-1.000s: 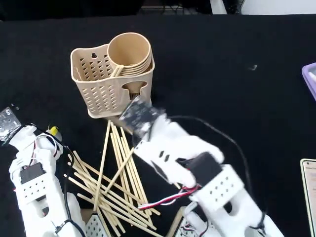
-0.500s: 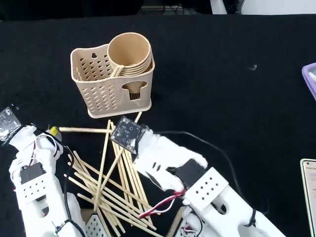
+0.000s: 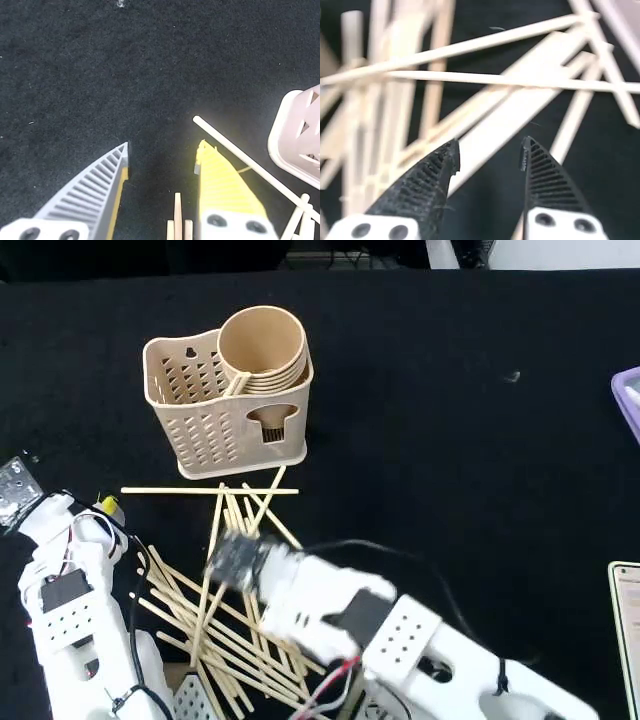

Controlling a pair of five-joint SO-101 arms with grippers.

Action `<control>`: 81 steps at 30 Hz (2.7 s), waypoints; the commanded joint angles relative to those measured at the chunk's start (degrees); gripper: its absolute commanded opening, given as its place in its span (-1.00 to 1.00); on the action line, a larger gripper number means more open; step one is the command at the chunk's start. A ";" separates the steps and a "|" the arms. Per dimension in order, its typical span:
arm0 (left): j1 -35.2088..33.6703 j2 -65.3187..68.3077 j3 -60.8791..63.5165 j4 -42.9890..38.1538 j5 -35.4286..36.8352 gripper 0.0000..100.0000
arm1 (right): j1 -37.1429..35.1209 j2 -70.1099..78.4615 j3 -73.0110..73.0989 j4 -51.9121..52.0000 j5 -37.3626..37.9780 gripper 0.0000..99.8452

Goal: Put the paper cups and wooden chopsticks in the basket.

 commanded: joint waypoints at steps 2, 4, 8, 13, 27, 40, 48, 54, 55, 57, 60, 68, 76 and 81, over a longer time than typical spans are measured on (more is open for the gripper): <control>-0.57 -0.18 -0.48 -1.05 0.18 -0.56 | -12.48 -1.36 -0.22 0.44 -8.18 -0.58; -0.57 -0.18 -0.48 -1.05 0.18 -0.56 | -15.82 -1.36 -0.22 0.44 -11.34 -0.58; -0.57 -0.18 -0.57 -1.05 0.18 -0.56 | -19.78 -1.27 1.19 0.09 -13.01 -0.58; -3.03 -0.18 -1.01 -1.05 0.62 -0.56 | -19.78 -1.27 6.46 -2.37 -13.36 -0.52; -6.46 -0.18 -1.89 -1.05 2.37 -0.56 | -19.96 8.75 2.59 -2.29 -13.01 -0.48; -6.55 -0.18 -1.80 -1.05 2.37 -0.56 | -8.62 39.16 -17.89 1.93 -9.14 -0.98; -6.55 -0.18 -1.89 -1.05 2.37 -0.56 | 7.03 39.08 -23.08 4.31 0.44 -0.98; -6.46 -0.18 -1.98 -1.05 2.37 -0.56 | 9.58 39.08 -26.33 4.31 1.58 -0.97; -6.46 -0.18 -1.98 -1.05 2.37 -0.56 | 9.58 39.08 -26.33 4.31 1.58 -0.96; -6.46 -0.18 -1.98 -1.05 2.37 -0.56 | 9.76 39.08 -26.15 4.40 1.58 -0.87; -6.46 -0.18 -1.98 -1.05 2.37 -0.56 | 9.93 39.08 -26.15 6.59 1.67 -0.72; -6.55 -0.18 -2.07 -1.05 2.20 -0.56 | 8.62 38.20 -26.51 10.64 2.11 -0.74; -6.55 -0.18 -2.07 -1.05 2.20 -0.56 | -4.66 17.36 -20.44 15.03 -8.18 -0.62; -8.92 -0.18 -2.77 -1.14 2.37 -0.56 | -11.78 11.47 -14.11 5.71 -21.01 -0.42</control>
